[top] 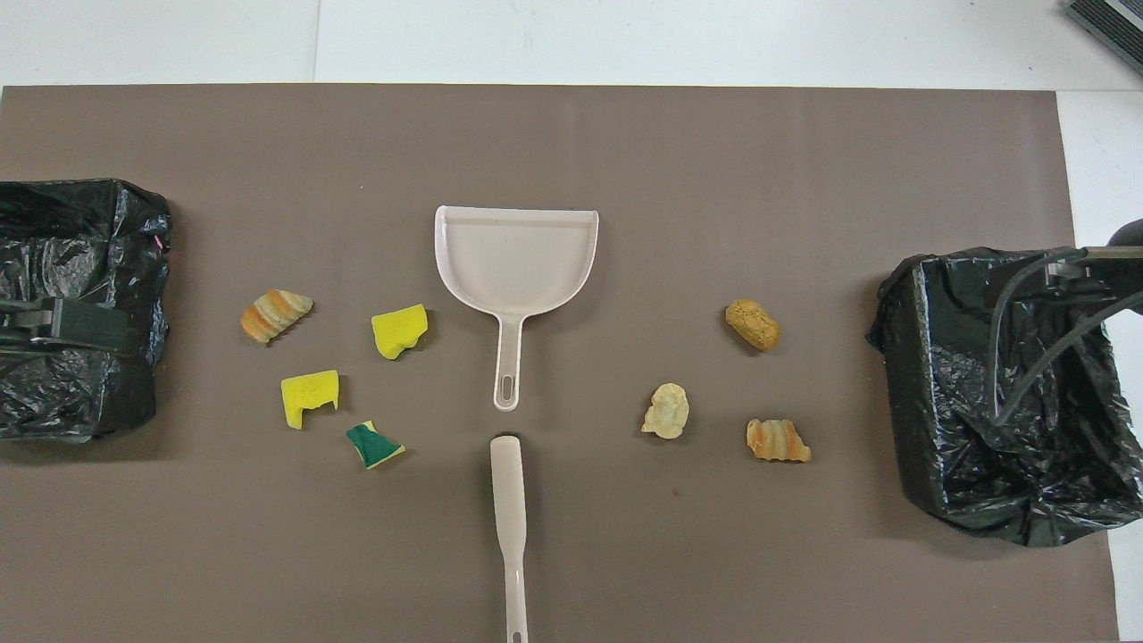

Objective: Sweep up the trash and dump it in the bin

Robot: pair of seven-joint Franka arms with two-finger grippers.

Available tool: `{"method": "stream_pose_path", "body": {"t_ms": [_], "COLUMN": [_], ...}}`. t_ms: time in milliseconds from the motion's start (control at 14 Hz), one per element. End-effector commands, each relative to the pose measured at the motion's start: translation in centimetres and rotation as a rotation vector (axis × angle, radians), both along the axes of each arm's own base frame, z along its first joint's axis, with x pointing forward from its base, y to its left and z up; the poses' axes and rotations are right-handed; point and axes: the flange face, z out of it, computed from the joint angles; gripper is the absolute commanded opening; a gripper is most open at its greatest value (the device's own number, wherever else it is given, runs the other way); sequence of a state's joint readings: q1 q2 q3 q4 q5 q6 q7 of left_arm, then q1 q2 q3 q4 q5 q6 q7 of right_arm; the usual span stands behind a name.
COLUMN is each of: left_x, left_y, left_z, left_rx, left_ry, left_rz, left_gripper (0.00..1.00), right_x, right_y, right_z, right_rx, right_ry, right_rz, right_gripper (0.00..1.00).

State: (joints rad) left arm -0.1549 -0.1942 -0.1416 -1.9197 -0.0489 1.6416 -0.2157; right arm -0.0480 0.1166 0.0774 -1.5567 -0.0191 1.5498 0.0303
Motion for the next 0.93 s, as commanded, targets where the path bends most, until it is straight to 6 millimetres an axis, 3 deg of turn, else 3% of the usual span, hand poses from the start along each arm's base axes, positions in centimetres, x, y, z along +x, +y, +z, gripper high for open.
{"method": "stream_pose_path", "body": {"t_ms": [0, 286, 429, 644, 858], "left_x": [-4.4, -9.0, -11.9, -16.6, -21.0], "left_y": [-4.8, -11.7, -14.4, -17.8, -18.6], "left_z": [-2.8, -6.6, -9.6, -14.9, -19.2], "left_rx": [0.029, 0.025, 0.0, -0.003, 0.004], "left_ry": [-0.028, -0.011, 0.007, 0.025, 0.063], "left_rz": [0.035, 0.051, 0.074, 0.072, 0.058], "left_gripper": [1.0, 1.0, 1.0, 1.0, 1.0], "right_x": [2.9, 4.9, 5.4, 6.2, 6.1], "right_y": [3.7, 9.0, 11.0, 14.8, 18.4], "right_z": [-2.8, -6.9, -8.6, -10.4, -12.3], "right_rx": [0.015, 0.01, 0.013, 0.029, 0.03], "right_ry": [0.032, 0.012, 0.007, -0.051, -0.069], "right_rz": [0.029, 0.028, 0.004, -0.063, -0.113], "right_gripper": [1.0, 1.0, 1.0, 1.0, 1.0]}}
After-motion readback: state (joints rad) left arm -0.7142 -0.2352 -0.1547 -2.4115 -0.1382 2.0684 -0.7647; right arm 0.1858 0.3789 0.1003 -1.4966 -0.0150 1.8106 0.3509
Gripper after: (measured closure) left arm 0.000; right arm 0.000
